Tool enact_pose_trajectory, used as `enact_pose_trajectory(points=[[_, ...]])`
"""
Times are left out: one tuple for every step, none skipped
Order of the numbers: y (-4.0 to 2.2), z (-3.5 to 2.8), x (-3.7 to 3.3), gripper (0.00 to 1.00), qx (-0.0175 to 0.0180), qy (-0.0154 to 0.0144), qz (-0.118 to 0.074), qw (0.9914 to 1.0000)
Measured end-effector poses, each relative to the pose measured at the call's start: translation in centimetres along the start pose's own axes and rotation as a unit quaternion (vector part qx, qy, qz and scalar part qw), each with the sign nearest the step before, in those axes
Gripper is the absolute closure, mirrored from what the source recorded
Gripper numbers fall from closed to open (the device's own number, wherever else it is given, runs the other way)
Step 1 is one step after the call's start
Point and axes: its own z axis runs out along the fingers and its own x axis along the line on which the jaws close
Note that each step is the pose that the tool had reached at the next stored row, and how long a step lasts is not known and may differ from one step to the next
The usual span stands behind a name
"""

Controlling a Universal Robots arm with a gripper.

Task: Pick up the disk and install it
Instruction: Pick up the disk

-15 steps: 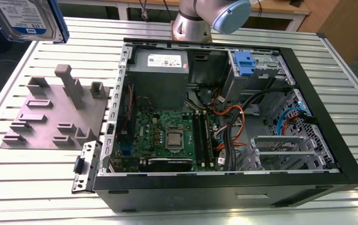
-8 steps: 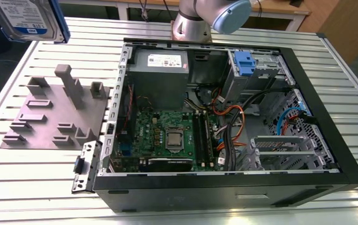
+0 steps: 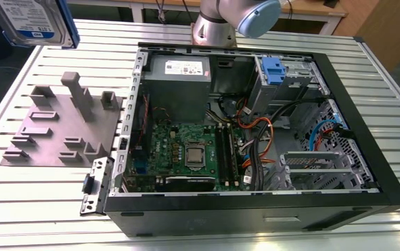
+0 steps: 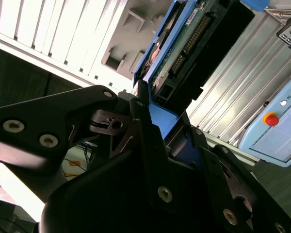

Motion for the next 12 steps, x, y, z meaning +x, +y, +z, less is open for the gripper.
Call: enact_pose_trajectory(points=[[-0.03,0.0,0.0,0.64,0.0,0.0,0.0,1.0],[-0.06,0.0,0.0,0.64,0.0,0.0,0.0,1.0],[-0.06,0.0,0.0,0.64,0.0,0.0,0.0,1.0],[-0.07,0.0,0.0,0.64,0.0,0.0,0.0,1.0],[-0.09,0.0,-0.01,0.64,0.0,0.0,0.0,1.0],[-0.1,0.0,0.0,0.64,0.0,0.0,0.0,1.0],[-0.12,0.0,0.0,0.64,0.0,0.0,0.0,1.0],[-0.14,0.0,-0.01,0.64,0.0,0.0,0.0,1.0],[-0.16,0.0,-0.01,0.64,0.0,0.0,0.0,1.0],[-0.19,0.0,-0.01,0.64,0.0,0.0,0.0,1.0],[-0.22,0.0,-0.01,0.64,0.0,0.0,0.0,1.0],[-0.24,0.0,-0.01,0.64,0.0,0.0,0.0,1.0]])
